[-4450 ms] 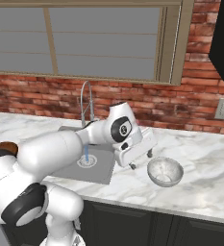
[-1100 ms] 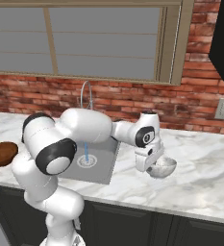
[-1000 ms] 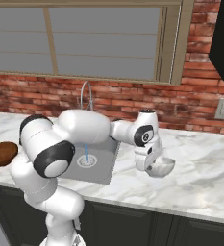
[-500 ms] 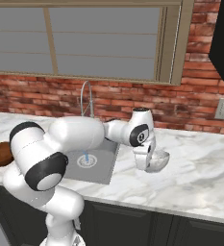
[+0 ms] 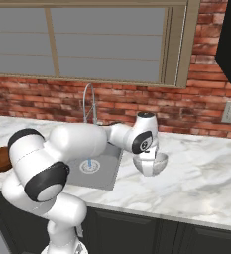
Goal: Rinse each bowl for a few seconds and place them down in the sink or on the counter.
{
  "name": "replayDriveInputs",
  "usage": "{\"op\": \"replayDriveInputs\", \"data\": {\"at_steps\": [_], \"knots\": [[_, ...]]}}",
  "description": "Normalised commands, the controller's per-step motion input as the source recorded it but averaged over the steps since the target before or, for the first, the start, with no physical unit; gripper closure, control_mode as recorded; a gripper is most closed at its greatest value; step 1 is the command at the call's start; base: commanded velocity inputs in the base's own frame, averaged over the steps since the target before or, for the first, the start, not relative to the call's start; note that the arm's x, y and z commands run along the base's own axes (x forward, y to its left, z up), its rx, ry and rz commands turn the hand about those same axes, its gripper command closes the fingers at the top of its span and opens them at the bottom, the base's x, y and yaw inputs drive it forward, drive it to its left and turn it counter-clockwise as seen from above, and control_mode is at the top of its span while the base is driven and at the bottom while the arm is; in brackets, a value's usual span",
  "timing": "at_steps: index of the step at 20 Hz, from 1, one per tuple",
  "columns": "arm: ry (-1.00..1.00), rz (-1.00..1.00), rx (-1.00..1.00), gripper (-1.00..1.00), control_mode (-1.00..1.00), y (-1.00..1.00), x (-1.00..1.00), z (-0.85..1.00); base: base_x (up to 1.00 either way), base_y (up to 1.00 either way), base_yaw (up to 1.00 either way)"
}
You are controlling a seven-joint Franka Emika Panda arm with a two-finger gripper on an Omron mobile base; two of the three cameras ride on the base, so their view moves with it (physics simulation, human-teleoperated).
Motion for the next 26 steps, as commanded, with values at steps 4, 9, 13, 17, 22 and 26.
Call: {"op": "replayDriveInputs", "data": {"at_steps": [4,9,13,17,22,26], "knots": [[0.0,0.14,0.08,1.0,-1.0,0.14,0.21,0.02,0.0,0.0,0.0],[-0.01,0.12,0.07,1.0,-1.0,0.22,0.19,0.0,0.0,0.0,0.0],[-0.04,0.11,0.02,1.0,-1.0,0.28,0.16,0.0,0.0,0.0,0.0],[-0.05,0.09,0.02,1.0,-1.0,0.33,0.16,0.0,0.0,0.0,0.0],[-0.05,0.08,0.03,1.0,-1.0,0.39,0.16,-0.01,0.0,0.0,0.0],[-0.06,0.07,0.06,1.0,-1.0,0.36,0.15,-0.04,0.0,0.0,0.0]]}}
